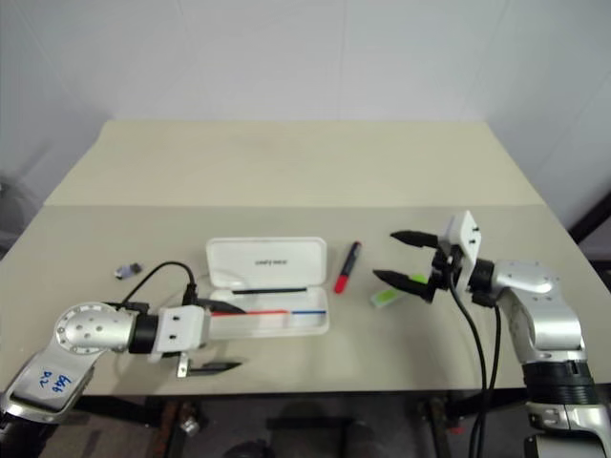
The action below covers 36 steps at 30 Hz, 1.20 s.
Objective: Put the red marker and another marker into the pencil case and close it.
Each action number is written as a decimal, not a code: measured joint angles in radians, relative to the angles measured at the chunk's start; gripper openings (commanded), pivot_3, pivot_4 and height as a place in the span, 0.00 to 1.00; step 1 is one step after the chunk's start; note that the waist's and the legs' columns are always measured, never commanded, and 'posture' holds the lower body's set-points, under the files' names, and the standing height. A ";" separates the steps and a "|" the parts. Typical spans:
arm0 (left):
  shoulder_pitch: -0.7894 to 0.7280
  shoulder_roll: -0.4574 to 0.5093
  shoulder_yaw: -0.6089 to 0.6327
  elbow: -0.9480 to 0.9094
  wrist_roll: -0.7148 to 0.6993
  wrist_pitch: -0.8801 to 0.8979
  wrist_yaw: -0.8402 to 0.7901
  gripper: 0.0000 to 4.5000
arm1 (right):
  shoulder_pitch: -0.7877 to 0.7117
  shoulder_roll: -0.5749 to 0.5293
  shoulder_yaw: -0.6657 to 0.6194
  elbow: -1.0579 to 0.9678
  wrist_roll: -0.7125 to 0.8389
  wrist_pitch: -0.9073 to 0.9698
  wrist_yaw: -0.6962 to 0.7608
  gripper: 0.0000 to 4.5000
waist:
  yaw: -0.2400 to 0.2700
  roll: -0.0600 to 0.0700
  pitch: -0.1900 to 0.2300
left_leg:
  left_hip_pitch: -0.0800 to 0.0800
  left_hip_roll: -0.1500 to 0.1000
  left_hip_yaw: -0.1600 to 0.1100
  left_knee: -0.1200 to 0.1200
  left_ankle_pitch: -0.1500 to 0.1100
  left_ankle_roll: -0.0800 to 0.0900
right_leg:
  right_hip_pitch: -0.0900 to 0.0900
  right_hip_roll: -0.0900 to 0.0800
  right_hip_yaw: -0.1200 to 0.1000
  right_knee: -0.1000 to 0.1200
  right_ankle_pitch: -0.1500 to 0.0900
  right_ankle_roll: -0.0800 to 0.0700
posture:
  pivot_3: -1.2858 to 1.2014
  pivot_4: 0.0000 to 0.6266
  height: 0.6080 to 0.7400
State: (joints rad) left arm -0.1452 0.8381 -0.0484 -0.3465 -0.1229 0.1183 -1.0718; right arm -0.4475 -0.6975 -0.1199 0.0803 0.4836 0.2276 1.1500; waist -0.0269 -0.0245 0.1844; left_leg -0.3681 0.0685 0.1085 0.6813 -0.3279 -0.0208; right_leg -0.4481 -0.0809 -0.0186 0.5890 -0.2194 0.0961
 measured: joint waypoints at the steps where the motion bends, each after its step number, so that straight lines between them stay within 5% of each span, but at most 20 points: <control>1: 0.002 0.000 0.000 -0.004 -0.004 0.005 0.001 0.99 | 0.000 0.002 0.003 0.000 0.000 0.000 -0.001 1.00 | 0.000 0.000 0.000 | 0.000 0.000 0.000 0.000 0.000 0.000 | 0.000 0.000 0.000 0.000 0.000 0.000 | 0.52 0.24 1.00; 10: 0.018 -0.034 0.017 -0.083 -0.096 0.108 0.032 0.99 | 0.030 0.030 0.020 -0.034 -0.010 0.018 -0.039 1.00 | 0.001 0.000 0.000 | 0.000 0.000 0.000 0.000 0.000 0.000 | 0.000 0.000 0.000 0.000 0.000 0.000 | 0.52 0.24 1.00; 22: 0.022 -0.112 0.164 -0.064 -0.284 0.174 0.098 0.99 | 0.071 0.196 0.119 -0.051 -0.155 0.019 -0.276 1.00 | -0.002 0.000 0.000 | 0.000 0.000 0.000 0.000 0.000 -0.001 | 0.000 0.000 0.000 0.001 0.000 0.000 | 0.52 0.24 1.00; 36: 0.044 -0.094 0.272 -0.036 -0.389 0.191 0.082 0.99 | 0.069 0.334 0.190 -0.045 -0.251 0.044 -0.448 1.00 | -0.003 0.000 0.000 | -0.001 0.000 -0.001 -0.001 0.000 -0.001 | 0.000 0.000 -0.001 0.001 0.000 0.000 | 0.52 0.24 1.00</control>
State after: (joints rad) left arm -0.1013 0.7437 0.2234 -0.3821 -0.5118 0.3097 -0.9894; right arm -0.3785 -0.3633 0.0701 0.0349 0.2330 0.2717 0.7025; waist -0.0301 -0.0246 0.1844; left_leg -0.3687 0.0685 0.1077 0.6804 -0.3281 -0.0216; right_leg -0.4481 -0.0807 -0.0195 0.5904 -0.2197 0.0957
